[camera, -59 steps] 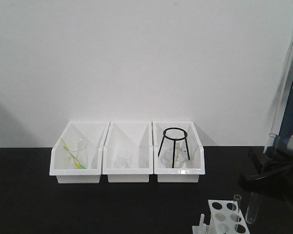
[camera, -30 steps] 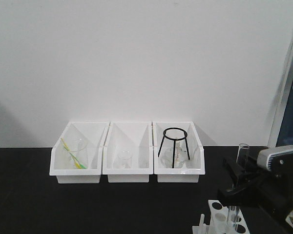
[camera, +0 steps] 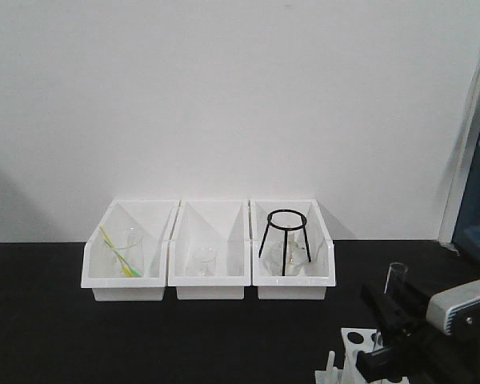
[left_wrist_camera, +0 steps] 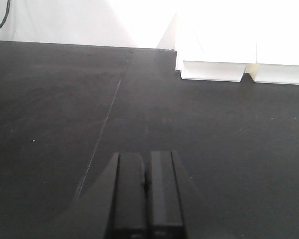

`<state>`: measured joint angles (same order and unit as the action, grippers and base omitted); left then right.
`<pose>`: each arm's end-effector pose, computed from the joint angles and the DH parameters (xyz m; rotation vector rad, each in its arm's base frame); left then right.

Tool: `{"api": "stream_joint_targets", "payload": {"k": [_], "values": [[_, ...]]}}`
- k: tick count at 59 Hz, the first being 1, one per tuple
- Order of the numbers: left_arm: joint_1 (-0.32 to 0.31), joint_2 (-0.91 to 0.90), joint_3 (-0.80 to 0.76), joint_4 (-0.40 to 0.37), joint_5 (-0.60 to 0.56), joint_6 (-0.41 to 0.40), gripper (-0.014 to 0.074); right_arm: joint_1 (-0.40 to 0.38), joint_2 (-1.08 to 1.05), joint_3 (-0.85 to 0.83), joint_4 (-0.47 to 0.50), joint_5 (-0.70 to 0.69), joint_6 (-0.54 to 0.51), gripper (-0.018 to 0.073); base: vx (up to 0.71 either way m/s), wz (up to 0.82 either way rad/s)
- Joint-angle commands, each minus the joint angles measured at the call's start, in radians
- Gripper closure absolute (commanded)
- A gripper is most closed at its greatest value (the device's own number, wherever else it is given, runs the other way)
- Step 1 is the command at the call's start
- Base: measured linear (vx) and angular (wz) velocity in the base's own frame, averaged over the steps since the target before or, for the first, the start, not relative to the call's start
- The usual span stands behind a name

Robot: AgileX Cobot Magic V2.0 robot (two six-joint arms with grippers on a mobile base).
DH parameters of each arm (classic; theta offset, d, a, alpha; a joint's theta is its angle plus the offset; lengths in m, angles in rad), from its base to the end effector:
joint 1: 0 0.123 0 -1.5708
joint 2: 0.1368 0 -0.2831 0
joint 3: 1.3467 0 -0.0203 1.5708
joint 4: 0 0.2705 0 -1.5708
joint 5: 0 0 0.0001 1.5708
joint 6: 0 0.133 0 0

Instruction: Flip and reinsert test tube from rack

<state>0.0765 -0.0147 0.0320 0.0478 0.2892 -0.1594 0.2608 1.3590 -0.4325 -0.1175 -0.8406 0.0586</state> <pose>0.1167 0.0108 0.1677 -0.1796 1.7807 -0.0144 0.2937 0.0904 0.2172 -0.2889 1.5520 0.2576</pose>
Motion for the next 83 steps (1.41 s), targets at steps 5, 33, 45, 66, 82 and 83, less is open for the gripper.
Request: {"api": "stream_joint_targets", "payload": {"k": [5, 33, 45, 66, 82, 83], "values": [[-0.007, -0.012, 0.0, -0.003, -0.087, 0.0, 0.0603, 0.001, 0.02, -0.024, -0.061, -0.12, 0.012, 0.045, 0.0, 0.0], [-0.007, -0.012, 0.0, -0.003, -0.087, 0.0, 0.0603, 0.001, 0.122, 0.148, 0.013, -0.366, -0.018, 0.0446, 0.0, 0.0], [-0.007, -0.012, 0.0, -0.003, -0.087, 0.0, 0.0603, 0.001, 0.201, 0.147, -0.016, -0.371, -0.017, 0.0417, 0.0, 0.0], [-0.007, -0.012, 0.0, -0.003, -0.087, 0.0, 0.0603, 0.001, 0.249, 0.147, -0.023, -0.37, -0.013, 0.0139, 0.0, 0.0], [-0.007, -0.012, 0.0, -0.003, -0.087, 0.0, 0.0603, 0.001, 0.067, 0.147, -0.032, -0.249, 0.007, 0.0037, 0.0, 0.0], [-0.007, -0.012, 0.0, -0.003, -0.087, 0.0, 0.0603, 0.001, 0.04, 0.147, -0.032, -0.225, 0.01, 0.0037, 0.0, 0.0]]}}
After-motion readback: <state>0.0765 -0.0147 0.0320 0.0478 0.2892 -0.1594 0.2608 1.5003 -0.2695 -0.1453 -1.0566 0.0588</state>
